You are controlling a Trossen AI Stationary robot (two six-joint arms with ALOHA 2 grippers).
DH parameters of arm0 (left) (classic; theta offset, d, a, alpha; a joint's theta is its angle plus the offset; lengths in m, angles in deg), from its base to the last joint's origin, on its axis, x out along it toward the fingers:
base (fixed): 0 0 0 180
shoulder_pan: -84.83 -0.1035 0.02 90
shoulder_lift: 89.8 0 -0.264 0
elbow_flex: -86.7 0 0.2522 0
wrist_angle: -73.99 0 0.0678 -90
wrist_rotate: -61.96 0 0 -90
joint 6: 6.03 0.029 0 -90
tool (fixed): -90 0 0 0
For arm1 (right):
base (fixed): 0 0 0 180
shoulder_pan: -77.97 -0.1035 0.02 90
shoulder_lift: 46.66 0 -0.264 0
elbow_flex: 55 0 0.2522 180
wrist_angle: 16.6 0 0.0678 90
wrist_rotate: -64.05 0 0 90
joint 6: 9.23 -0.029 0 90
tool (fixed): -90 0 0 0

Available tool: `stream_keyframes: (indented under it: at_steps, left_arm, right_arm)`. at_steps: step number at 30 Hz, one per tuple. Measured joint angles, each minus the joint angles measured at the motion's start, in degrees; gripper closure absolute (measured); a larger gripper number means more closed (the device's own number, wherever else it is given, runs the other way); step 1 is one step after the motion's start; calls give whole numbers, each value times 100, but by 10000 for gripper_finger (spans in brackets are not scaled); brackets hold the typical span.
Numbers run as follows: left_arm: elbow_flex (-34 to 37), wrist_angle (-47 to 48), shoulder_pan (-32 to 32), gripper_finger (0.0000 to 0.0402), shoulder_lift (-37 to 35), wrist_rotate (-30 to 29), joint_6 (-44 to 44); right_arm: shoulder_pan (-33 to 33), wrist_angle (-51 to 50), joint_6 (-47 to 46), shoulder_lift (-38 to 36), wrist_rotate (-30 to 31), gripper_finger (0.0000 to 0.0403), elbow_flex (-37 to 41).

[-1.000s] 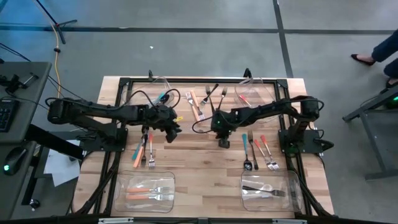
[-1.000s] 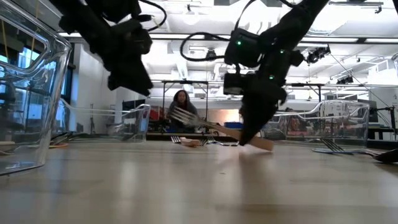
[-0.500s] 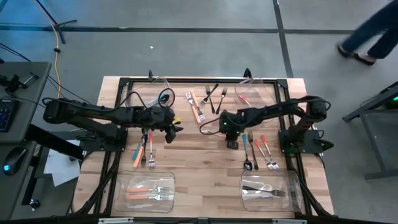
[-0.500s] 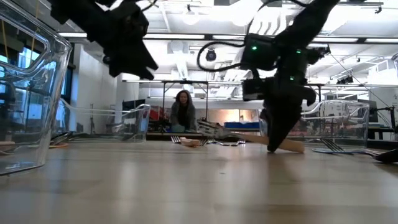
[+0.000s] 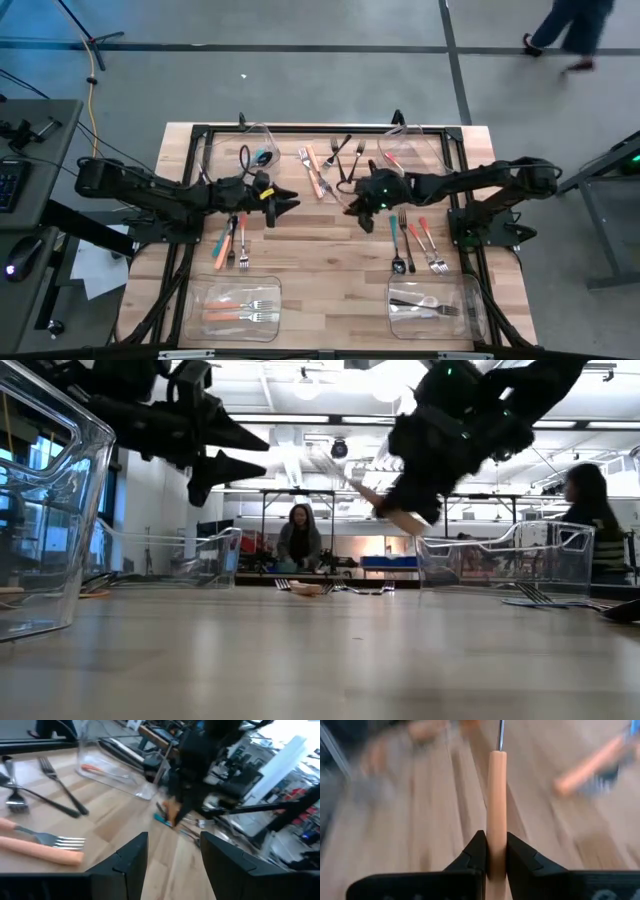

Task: Sort silverware by color (type)
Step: Put the light orange fork into the bottom left transparent bin

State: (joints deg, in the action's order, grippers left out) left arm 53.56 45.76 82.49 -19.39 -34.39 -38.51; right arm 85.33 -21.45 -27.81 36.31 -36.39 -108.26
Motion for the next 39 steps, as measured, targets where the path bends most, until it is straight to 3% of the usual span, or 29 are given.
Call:
stream_keyframes:
  at_steps: [4, 9, 20, 25, 39]
  left_arm:
    - [-355, -42, -122, 231, 200, 0, 218]
    - [-823, -34, -152, 231, 362, 7, 769]
    - [-1381, -237, -156, 231, 387, 25, 1164]
    - [-1546, -339, -178, 232, 385, 363, 1160]
    - [-1589, -311, -182, 232, 385, 328, 1162]
  right_arm:
    - [0, 1566, -386, 149, 148, 372, -5]
    - [10, 2537, -602, 205, 439, 372, -9]
    - [11, 3388, -621, 207, 438, 372, -11]
    - [11, 3889, -543, 207, 247, 372, -12]
    - [-28, 3907, -388, 207, 24, 372, -18]
